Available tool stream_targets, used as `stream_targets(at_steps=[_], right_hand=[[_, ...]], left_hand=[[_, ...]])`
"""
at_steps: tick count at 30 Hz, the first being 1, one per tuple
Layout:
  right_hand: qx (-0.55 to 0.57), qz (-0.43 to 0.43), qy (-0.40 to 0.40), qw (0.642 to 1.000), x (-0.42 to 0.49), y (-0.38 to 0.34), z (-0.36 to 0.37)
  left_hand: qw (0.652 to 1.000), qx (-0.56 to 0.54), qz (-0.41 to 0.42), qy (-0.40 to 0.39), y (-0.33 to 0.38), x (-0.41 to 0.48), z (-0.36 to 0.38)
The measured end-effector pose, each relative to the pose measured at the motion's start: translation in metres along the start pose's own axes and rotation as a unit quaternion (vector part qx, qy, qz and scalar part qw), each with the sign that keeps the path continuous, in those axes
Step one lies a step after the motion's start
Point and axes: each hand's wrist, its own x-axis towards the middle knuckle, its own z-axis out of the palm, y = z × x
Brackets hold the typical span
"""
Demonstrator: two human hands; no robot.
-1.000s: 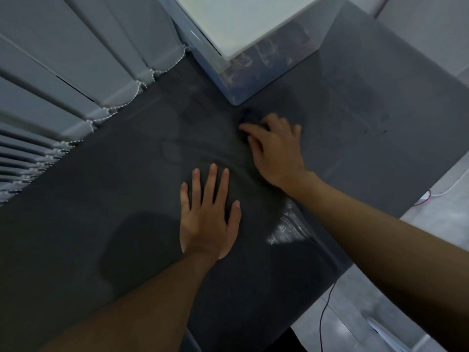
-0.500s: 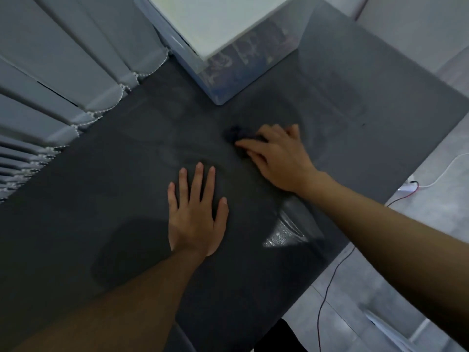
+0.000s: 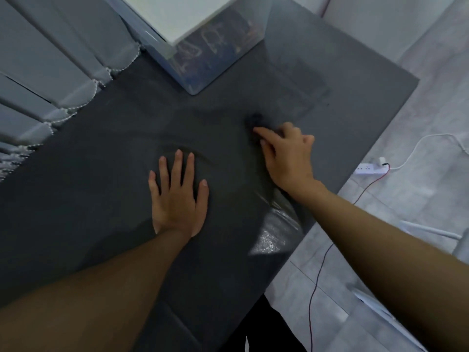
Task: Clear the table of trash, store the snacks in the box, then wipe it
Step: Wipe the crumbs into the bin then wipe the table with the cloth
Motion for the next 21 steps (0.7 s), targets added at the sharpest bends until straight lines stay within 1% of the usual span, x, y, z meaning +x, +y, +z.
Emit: stream_targets(at_steps=[1,2,3,4,5,7,8,9,10,11,13,14,15,16,17,19,20,21], right_hand=[[0.014,0.073,0.019,0.997,-0.006,-0.001,-0.001],[0.016,0.101,0.028,0.994,-0.016,-0.006,-0.002],[0.012,0.087,0.024,0.996,-0.030,-0.013,-0.002],[0.011,0.038,0.013,0.999,-0.046,-0.020,-0.003],[0.017,-0.030,-0.002,0.999,-0.061,-0.024,-0.006],[0.022,-0.142,-0.046,0.989,-0.082,-0.017,-0.016],[0.009,-0.171,-0.056,0.984,-0.085,-0.008,-0.021],[-0.009,-0.171,-0.054,0.984,-0.085,0.002,-0.025],[-0.024,-0.139,-0.039,0.989,-0.084,0.012,-0.028],[-0.034,-0.078,-0.020,0.996,-0.083,0.020,-0.030],[-0.033,0.076,0.022,0.996,-0.085,0.024,-0.030],[-0.027,0.123,0.032,0.991,-0.090,0.019,-0.028],[-0.023,0.128,0.031,0.991,-0.098,0.011,-0.025],[-0.019,0.088,0.022,0.996,-0.107,0.003,-0.024],[-0.014,0.017,0.010,1.000,-0.117,-0.002,-0.025],[-0.014,-0.122,-0.034,0.992,-0.125,0.006,-0.035],[-0.034,-0.156,-0.050,0.986,-0.122,0.016,-0.040],[-0.055,-0.155,-0.051,0.985,-0.116,0.027,-0.043]], left_hand=[[1.000,-0.007,-0.001,0.005,0.000,0.000,0.000],[1.000,-0.016,0.002,0.010,0.001,-0.001,0.000],[1.000,-0.024,0.009,0.013,0.002,-0.001,0.000],[0.999,-0.030,0.020,0.017,0.003,-0.002,-0.001],[0.999,-0.035,0.035,0.021,0.004,-0.002,-0.001],[0.997,-0.040,0.067,0.025,0.005,-0.004,-0.002],[0.996,-0.039,0.077,0.024,0.005,-0.005,-0.003],[0.996,-0.039,0.082,0.023,0.005,-0.005,-0.004],[0.996,-0.038,0.083,0.022,0.006,-0.005,-0.005],[0.996,-0.037,0.082,0.023,0.007,-0.004,-0.007],[0.996,-0.044,0.076,0.027,0.014,0.000,-0.013],[0.996,-0.053,0.073,0.028,0.019,0.003,-0.016],[0.995,-0.062,0.073,0.027,0.026,0.006,-0.018],[0.994,-0.072,0.073,0.028,0.032,0.009,-0.020],[0.993,-0.082,0.075,0.029,0.039,0.013,-0.021],[0.991,-0.094,0.090,0.029,0.052,0.021,-0.021],[0.990,-0.093,0.107,0.024,0.059,0.025,-0.020],[0.988,-0.089,0.125,0.018,0.066,0.029,-0.019]])
